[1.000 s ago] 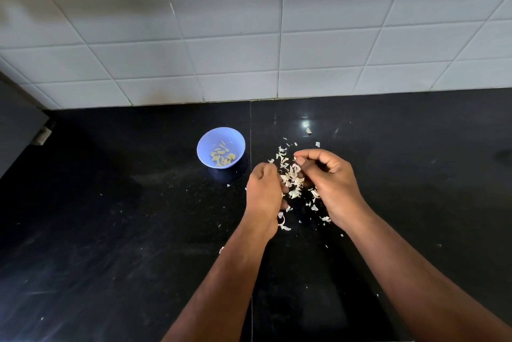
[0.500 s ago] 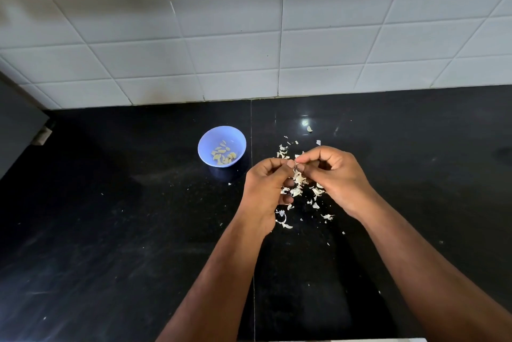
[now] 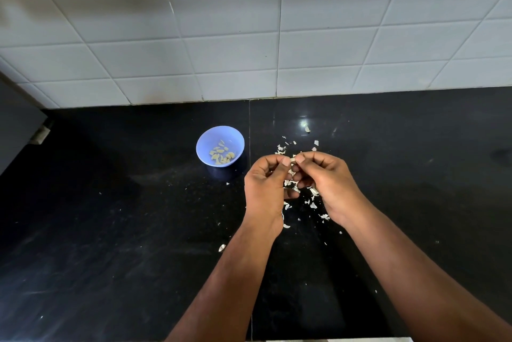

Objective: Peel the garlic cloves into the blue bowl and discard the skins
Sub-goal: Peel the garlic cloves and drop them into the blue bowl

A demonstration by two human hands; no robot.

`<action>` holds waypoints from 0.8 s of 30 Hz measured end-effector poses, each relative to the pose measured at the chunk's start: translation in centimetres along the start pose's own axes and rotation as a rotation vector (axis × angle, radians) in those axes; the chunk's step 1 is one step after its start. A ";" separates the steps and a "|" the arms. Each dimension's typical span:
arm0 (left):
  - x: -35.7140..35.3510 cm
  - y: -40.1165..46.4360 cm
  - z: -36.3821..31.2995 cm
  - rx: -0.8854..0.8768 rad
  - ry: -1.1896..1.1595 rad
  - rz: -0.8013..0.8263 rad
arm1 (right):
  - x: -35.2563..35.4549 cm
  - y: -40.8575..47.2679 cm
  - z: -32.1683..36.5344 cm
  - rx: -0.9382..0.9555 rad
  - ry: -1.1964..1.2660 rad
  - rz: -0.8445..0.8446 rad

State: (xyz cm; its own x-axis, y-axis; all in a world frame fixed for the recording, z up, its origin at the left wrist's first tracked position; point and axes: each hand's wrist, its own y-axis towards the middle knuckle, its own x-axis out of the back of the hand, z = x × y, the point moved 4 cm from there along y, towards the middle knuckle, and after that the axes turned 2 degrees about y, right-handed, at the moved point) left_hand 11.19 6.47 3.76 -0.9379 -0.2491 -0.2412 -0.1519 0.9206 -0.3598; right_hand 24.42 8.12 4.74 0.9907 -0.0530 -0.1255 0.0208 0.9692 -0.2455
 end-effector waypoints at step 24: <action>1.2 0.0 0.3 -0.036 0.158 -0.146 | 0.1 -1.1 1.2 0.131 -0.203 -0.028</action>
State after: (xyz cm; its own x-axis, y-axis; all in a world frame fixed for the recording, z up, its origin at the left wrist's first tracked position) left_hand 10.17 6.04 3.17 -0.9419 -0.3330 -0.0441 -0.2980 0.8890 -0.3476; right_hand 24.62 7.36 6.11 0.9959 -0.0437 0.0789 0.0528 0.9917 -0.1176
